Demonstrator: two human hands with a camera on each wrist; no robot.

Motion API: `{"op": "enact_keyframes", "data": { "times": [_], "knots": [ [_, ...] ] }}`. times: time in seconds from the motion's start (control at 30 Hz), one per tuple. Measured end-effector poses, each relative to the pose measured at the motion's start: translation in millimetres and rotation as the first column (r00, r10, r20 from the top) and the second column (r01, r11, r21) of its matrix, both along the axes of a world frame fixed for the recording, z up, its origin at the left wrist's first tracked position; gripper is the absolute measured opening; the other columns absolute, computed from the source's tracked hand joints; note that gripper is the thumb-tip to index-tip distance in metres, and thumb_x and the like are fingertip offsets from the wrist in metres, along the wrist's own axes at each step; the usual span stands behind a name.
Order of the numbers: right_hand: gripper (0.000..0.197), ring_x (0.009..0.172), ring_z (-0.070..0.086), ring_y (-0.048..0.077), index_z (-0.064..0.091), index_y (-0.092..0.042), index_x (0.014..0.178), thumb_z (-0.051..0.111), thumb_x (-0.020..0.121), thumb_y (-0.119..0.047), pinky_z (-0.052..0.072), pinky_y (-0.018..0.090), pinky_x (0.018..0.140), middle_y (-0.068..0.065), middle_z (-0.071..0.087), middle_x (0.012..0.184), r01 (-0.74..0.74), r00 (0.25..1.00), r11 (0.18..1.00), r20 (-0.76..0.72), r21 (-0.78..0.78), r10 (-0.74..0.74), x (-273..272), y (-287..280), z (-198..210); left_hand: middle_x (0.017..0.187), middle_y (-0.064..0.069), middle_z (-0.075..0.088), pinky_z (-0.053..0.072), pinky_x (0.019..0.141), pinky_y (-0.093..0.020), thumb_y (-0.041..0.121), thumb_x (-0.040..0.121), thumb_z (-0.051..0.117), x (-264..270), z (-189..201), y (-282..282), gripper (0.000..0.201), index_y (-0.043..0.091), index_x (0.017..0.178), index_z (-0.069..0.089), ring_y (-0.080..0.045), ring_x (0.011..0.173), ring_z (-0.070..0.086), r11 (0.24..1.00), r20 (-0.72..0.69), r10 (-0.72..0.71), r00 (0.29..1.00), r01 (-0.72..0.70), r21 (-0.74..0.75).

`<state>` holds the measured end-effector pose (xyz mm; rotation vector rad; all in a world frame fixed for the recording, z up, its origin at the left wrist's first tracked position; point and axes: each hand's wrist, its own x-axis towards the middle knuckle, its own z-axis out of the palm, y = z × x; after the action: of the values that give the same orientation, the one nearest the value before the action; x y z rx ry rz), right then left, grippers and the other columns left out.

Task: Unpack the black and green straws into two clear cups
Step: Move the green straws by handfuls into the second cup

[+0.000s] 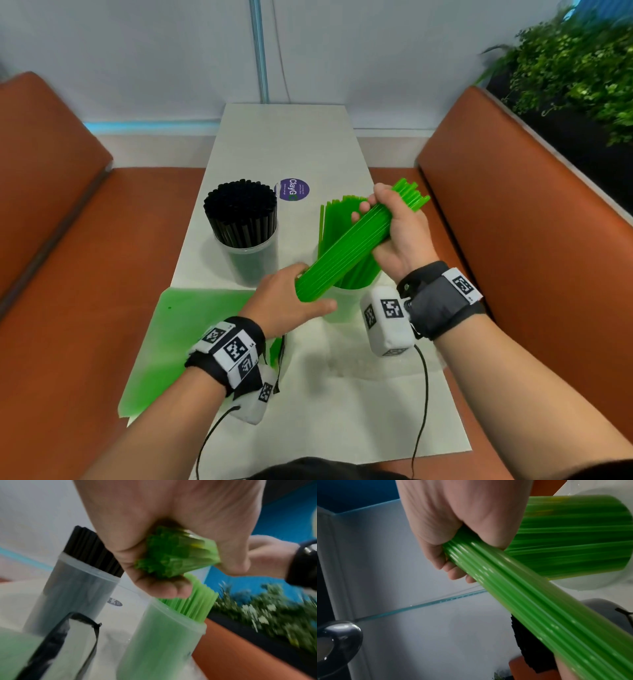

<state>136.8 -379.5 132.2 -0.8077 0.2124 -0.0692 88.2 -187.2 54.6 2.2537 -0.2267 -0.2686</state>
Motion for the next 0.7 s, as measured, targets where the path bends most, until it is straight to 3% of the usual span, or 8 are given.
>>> {"op": "enact_keyframes", "data": {
  "times": [0.07, 0.13, 0.2, 0.27, 0.37, 0.43, 0.57, 0.7],
  "knots": [
    [0.005, 0.062, 0.059, 0.017, 0.061, -0.007, 0.087, 0.066, 0.088, -0.006, 0.053, 0.036, 0.066, 0.005, 0.057, 0.069, 0.057, 0.998, 0.997, -0.001, 0.058, -0.057, 1.7, -4.3, 3.5, 0.121, 0.003, 0.062, 0.057, 0.082, -0.037, 0.073, 0.076, 0.058, 0.8, 5.9, 4.3, 0.060, 0.035, 0.122, 0.056, -0.011, 0.096, 0.065, 0.923, -0.122, 0.122, 0.985, -0.158, -0.351],
    [0.008, 0.064, 0.059, 0.018, 0.061, -0.008, 0.082, 0.066, 0.088, -0.006, 0.053, 0.035, 0.068, 0.005, 0.058, 0.069, 0.127, 0.992, 0.981, -0.012, 0.146, -0.126, 4.0, -10.8, 6.9, 0.125, -0.012, 0.064, 0.058, 0.086, -0.047, 0.070, 0.090, 0.044, 4.2, 9.4, 9.5, 0.060, 0.025, 0.127, 0.059, -0.023, 0.100, 0.070, 0.626, -0.342, 0.244, 0.908, -0.417, -0.659],
    [0.009, 0.065, 0.060, 0.019, 0.063, -0.008, 0.080, 0.067, 0.087, -0.006, 0.053, 0.035, 0.069, 0.005, 0.059, 0.070, 0.179, 0.984, 0.960, -0.022, 0.217, -0.179, 3.9, -10.0, 8.6, 0.128, -0.016, 0.063, 0.054, 0.094, -0.053, 0.065, 0.097, 0.034, 8.9, 11.9, 11.1, 0.066, 0.014, 0.133, 0.057, -0.031, 0.110, 0.066, 0.328, -0.516, 0.233, 0.824, -0.567, -0.756],
    [0.008, 0.065, 0.061, 0.020, 0.063, -0.006, 0.080, 0.068, 0.086, -0.005, 0.054, 0.036, 0.070, 0.007, 0.061, 0.071, 0.187, 0.982, 0.956, -0.018, 0.227, -0.188, -0.1, 1.1, 8.1, 0.130, -0.019, 0.060, 0.051, 0.098, -0.056, 0.063, 0.098, 0.034, 13.3, 14.6, 6.6, 0.069, 0.008, 0.132, 0.058, -0.037, 0.115, 0.063, 0.217, -0.567, 0.209, 0.797, -0.603, -0.767],
    [0.007, 0.065, 0.063, 0.021, 0.060, -0.005, 0.084, 0.066, 0.085, -0.002, 0.055, 0.037, 0.072, 0.009, 0.061, 0.071, 0.141, 0.989, 0.969, 0.009, 0.204, -0.146, -5.6, 15.1, 6.6, 0.128, -0.021, 0.062, 0.053, 0.096, -0.053, 0.059, 0.099, 0.036, 17.3, 18.9, 0.0, 0.066, 0.006, 0.127, 0.063, -0.037, 0.114, 0.064, 0.163, -0.573, 0.228, 0.787, -0.611, -0.774],
    [0.007, 0.066, 0.063, 0.022, 0.060, -0.005, 0.085, 0.065, 0.085, 0.000, 0.055, 0.038, 0.073, 0.009, 0.061, 0.071, 0.142, 0.988, 0.969, 0.026, 0.202, -0.150, -4.7, 13.8, 7.4, 0.129, -0.019, 0.062, 0.054, 0.088, -0.044, 0.058, 0.101, 0.032, 20.5, 19.3, 3.8, 0.065, 0.007, 0.130, 0.060, -0.033, 0.115, 0.063, 0.159, -0.572, 0.226, 0.788, -0.610, -0.777],
    [0.008, 0.070, 0.064, 0.023, 0.061, -0.006, 0.082, 0.064, 0.086, -0.001, 0.055, 0.038, 0.076, 0.010, 0.063, 0.073, 0.117, 0.988, 0.982, 0.079, 0.146, -0.129, -4.7, 14.3, 5.9, 0.120, -0.010, 0.071, 0.051, 0.077, -0.034, 0.058, 0.101, 0.029, 21.8, 16.8, 2.6, 0.063, 0.011, 0.127, 0.062, -0.024, 0.108, 0.067, 0.229, -0.536, 0.210, 0.818, -0.574, -0.786],
    [0.012, 0.072, 0.064, 0.025, 0.062, -0.005, 0.078, 0.062, 0.087, 0.001, 0.054, 0.039, 0.078, 0.012, 0.063, 0.075, 0.094, 0.989, 0.994, 0.112, 0.059, -0.100, -5.4, 12.1, 9.5, 0.101, 0.001, 0.077, 0.052, 0.096, -0.043, 0.053, 0.103, 0.030, 17.5, 9.4, -5.1, 0.055, 0.014, 0.121, 0.065, -0.025, 0.112, 0.066, 0.305, -0.521, 0.217, 0.826, -0.564, -0.767]
  ]
}}
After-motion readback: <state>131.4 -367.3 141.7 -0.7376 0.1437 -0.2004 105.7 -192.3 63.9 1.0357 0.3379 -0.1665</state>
